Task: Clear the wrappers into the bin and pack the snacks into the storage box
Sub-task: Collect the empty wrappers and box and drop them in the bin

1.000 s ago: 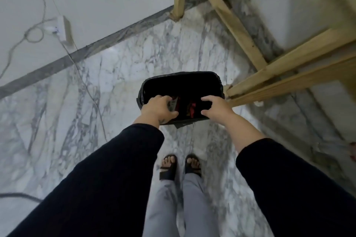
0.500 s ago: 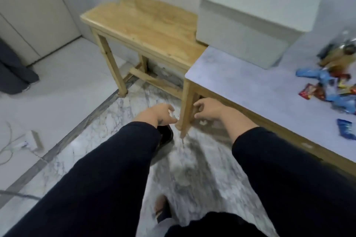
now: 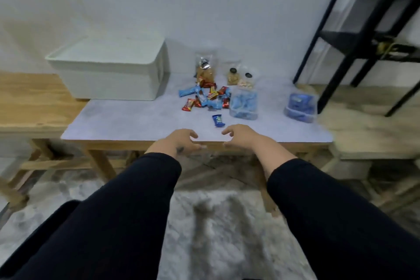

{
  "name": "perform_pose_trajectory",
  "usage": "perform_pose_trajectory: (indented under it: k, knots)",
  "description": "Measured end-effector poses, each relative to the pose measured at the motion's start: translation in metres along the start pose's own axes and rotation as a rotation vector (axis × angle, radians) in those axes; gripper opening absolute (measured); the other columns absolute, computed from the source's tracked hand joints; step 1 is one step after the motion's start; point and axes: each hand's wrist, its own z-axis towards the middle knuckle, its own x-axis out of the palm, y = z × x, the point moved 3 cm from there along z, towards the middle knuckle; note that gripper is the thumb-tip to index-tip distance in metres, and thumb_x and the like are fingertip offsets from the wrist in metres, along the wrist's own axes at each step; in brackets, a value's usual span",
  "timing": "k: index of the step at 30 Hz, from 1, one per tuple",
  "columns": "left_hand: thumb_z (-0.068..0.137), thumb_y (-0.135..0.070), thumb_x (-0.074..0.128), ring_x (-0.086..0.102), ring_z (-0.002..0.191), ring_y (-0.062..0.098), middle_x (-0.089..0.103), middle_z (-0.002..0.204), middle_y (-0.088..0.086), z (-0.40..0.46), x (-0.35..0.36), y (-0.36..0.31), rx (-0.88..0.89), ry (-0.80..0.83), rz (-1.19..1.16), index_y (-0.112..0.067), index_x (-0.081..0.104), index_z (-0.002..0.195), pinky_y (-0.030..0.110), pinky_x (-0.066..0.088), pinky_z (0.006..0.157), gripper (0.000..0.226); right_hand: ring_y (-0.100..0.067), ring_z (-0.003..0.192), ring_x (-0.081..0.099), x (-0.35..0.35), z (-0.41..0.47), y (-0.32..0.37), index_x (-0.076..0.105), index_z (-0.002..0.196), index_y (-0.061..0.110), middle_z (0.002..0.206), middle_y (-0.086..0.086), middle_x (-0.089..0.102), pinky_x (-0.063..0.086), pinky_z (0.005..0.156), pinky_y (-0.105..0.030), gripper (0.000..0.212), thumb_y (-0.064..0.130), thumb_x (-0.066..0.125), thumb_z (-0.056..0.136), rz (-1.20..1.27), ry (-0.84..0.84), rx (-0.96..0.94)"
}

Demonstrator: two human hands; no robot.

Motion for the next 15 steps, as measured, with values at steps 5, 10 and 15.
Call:
perform_pose_trajectory:
  k: [5,10,15]
  knots:
    - [0.088,-0.04,0.061,0.053,0.121,0.021,0.055,0.135,0.003,0.024,0.033,-0.145,0.226,0.054,0.046,-0.022,0.046,0.136,0.029,0.039,0.098,0.053,-0.021,0.127,0.049,-0.07,-0.067,-0.123,0.049,0.135,0.02,0.141,-0.005,0.048,0.039,0.103,-0.031,0.051,0.026,0.065,0.087,0.083,-0.182,0.209]
    - [0.089,-0.038,0.06,0.053,0.122,0.022,0.054,0.136,0.003,0.05,0.052,-0.268,0.4,0.068,0.097,-0.021,0.046,0.137,0.031,0.038,0.103,0.052,-0.022,0.123,0.051,-0.136,-0.117,-0.217,0.051,0.135,0.019,0.14,-0.006,0.049,0.041,0.094,-0.027,0.05,0.024,0.065,0.087,0.165,-0.382,0.354]
    - [0.089,-0.032,0.06,0.051,0.124,0.023,0.054,0.136,0.005,0.084,0.05,-0.376,0.59,0.006,0.139,-0.016,0.045,0.138,0.03,0.037,0.105,0.053,-0.023,0.126,0.05,-0.202,-0.14,-0.286,0.05,0.135,0.021,0.14,-0.007,0.049,0.043,0.097,-0.032,0.049,0.025,0.064,0.089,0.192,-0.519,0.444]
